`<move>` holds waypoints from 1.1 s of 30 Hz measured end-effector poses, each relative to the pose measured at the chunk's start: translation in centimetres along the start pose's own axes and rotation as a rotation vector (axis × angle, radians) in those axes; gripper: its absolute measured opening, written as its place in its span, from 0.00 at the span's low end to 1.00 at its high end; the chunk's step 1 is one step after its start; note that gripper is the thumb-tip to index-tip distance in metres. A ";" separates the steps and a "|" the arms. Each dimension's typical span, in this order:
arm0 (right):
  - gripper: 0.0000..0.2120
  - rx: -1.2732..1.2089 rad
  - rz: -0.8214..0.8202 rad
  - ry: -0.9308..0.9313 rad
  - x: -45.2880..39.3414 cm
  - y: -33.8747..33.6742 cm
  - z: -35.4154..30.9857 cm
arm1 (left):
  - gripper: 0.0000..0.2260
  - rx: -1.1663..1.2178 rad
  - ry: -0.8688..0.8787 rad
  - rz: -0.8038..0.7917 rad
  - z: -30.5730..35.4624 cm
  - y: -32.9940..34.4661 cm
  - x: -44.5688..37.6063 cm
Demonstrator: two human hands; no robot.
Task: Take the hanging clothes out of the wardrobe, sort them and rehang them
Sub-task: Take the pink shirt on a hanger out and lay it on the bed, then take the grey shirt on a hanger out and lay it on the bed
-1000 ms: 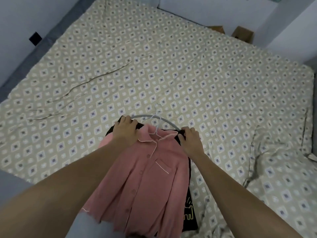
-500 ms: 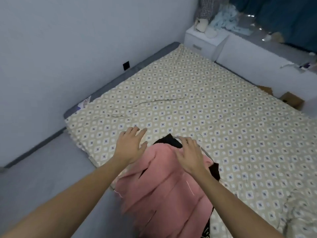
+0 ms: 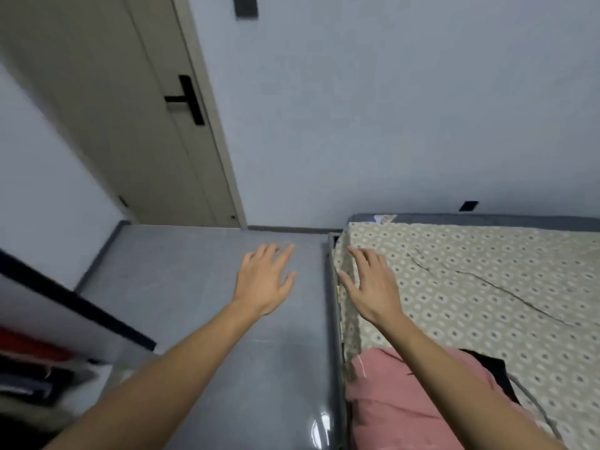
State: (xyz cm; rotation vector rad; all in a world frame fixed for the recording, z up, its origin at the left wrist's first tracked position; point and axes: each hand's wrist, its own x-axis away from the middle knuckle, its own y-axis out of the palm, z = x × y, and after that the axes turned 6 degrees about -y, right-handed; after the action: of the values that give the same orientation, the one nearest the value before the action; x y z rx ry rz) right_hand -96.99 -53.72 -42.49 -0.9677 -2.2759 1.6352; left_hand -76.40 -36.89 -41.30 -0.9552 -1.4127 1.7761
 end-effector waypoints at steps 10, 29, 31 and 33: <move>0.33 -0.101 -0.218 -0.596 -6.2 8.3 -26.0 | 0.28 -0.170 -0.573 0.159 -19.7 -8.4 18.3; 0.31 -0.316 -0.481 -1.302 1.5 18.9 -60.5 | 0.29 -0.340 -1.353 0.289 -32.0 -16.2 49.2; 0.32 -0.309 -0.473 -1.309 1.8 19.8 -63.4 | 0.28 -0.335 -1.369 0.306 -34.3 -16.3 51.0; 0.32 -0.311 -0.470 -1.297 1.6 20.3 -66.3 | 0.28 -0.309 -1.367 0.344 -36.8 -16.6 52.5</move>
State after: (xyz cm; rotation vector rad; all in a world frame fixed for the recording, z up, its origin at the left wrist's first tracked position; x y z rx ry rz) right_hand -57.46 2.83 -35.80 0.9291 -3.1229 1.9270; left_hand -70.67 28.99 -37.69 0.0695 -2.4542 2.6889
